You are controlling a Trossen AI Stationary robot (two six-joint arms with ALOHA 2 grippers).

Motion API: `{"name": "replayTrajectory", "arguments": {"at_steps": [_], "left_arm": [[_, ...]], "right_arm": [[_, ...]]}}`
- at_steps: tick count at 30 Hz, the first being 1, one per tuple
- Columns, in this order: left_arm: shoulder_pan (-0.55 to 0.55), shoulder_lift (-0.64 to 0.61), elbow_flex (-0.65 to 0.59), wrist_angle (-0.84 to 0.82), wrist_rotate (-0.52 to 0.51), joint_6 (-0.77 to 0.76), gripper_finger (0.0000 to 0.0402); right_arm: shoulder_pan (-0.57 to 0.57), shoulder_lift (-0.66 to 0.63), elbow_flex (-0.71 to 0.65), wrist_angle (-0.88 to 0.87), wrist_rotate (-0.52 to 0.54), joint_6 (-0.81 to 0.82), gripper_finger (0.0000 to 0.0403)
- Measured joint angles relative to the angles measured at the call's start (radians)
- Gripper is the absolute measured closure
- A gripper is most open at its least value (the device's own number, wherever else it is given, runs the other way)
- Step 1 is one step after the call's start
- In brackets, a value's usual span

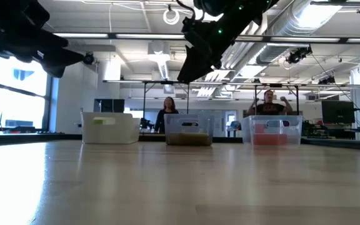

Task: Sort & place blocks by color
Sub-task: Return to Home Position

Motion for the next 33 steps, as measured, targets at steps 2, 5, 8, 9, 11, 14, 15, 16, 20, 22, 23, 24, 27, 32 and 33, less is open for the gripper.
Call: {"name": "replayTrajectory", "arguments": {"at_steps": [2, 5, 8, 9, 11, 14, 15, 16, 20, 22, 23, 24, 27, 32, 33], "left_arm": [[0.0, -0.016, -0.034, 0.037, 0.024, 0.039, 0.0163], [-0.001, -0.036, -0.085, 0.108, 0.04, 0.065, 0.0163], [0.002, -0.04, -0.087, 0.107, 0.037, 0.086, 0.0163], [0.002, -0.042, -0.087, 0.114, 0.032, 0.098, 0.0163], [0.002, -0.041, -0.086, 0.134, 0.015, 0.127, 0.0163], [0.002, -0.042, -0.086, 0.15, -0.025, 0.155, 0.0163], [0.002, -0.041, -0.086, 0.15, -0.043, 0.166, 0.0163], [0.002, -0.041, -0.086, 0.15, -0.062, 0.171, 0.0163], [0.003, -0.041, -0.086, 0.142, -0.117, 0.18, 0.0163], [0.003, -0.041, -0.086, 0.139, -0.107, 0.185, 0.0163], [0.003, -0.04, -0.086, 0.136, -0.103, 0.188, 0.0163], [0.003, -0.04, -0.086, 0.13, -0.101, 0.188, 0.0163], [0.003, -0.04, -0.085, 0.112, -0.112, 0.188, 0.0163], [0.003, -0.036, -0.085, 0.101, -0.14, 0.189, 0.0163], [0.003, -0.036, -0.085, 0.101, -0.143, 0.189, 0.0163]], "right_arm": [[0.0, 0.0, 0.0, -0.019, 0.0, 0.001, 0.019], [0.0, 0.0, 0.0, -0.063, 0.0, 0.005, 0.019], [0.003, -0.003, 0.0, -0.081, 0.0, 0.004, 0.019], [0.003, -0.007, 0.0, -0.095, -0.001, 0.002, 0.019], [0.003, -0.019, 0.0, -0.121, -0.009, -0.001, 0.019], [0.003, -0.045, 0.0, -0.165, -0.003, -0.02, 0.019], [0.003, -0.057, 0.0, -0.175, 0.0, -0.026, 0.019], [0.003, -0.069, 0.0, -0.187, 0.0, -0.032, 0.019], [0.003, -0.129, 0.0, -0.246, 0.003, -0.048, 0.019], [0.003, -0.164, 0.0, -0.282, 0.024, -0.048, 0.019], [0.003, -0.182, 0.0, -0.306, 0.039, -0.049, 0.019], [0.003, -0.196, 0.0, -0.33, 0.057, -0.046, 0.019], [0.003, -0.274, -0.089, -0.289, 0.086, -0.032, 0.019], [0.0, -0.489, -0.43, -0.02, -0.003, 0.058, 0.019], [0.0, -0.534, -0.486, 0.033, -0.022, 0.078, 0.019]]}}
